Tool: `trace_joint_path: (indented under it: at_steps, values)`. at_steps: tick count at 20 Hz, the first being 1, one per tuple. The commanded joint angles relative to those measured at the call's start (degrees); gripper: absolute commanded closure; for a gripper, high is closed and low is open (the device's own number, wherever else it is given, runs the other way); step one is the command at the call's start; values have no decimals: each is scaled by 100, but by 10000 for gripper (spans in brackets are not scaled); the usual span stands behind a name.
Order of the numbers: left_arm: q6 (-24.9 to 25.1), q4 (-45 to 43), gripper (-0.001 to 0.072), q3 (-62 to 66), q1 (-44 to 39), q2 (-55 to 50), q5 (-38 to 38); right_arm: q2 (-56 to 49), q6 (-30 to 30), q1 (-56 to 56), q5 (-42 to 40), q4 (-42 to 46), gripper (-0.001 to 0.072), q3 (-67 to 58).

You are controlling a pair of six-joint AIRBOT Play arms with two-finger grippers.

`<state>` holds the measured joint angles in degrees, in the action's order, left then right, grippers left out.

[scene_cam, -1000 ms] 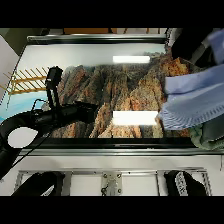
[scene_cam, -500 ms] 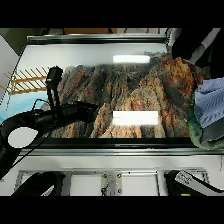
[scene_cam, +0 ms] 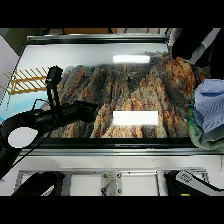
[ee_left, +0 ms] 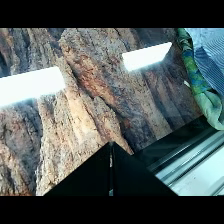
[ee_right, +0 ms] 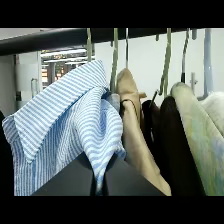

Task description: Fold the clothes and pants, and hang the long-sleeved shirts on hangers.

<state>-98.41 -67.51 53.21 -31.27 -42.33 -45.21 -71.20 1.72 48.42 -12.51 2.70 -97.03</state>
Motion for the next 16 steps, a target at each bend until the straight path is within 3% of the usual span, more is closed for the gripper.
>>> trace_joint_path:
  at_steps: [1, 8, 12, 16]
  values:
    - [2, -4, 693, -2, -4, -2, 46, 306, -219, 4, -321, -428, 703, 496]
    - [4, -11, 692, -2, -4, -2, 127, 1220, -221, 7, -791, -437, 703, 1464]
    - [7, -11, 692, -2, -4, -2, 243, 2286, -380, 20, -1633, -1003, 704, 2315]
    - [107, -48, 692, -2, -4, -2, 240, 2837, -525, 46, -1768, -1051, 703, 2520]
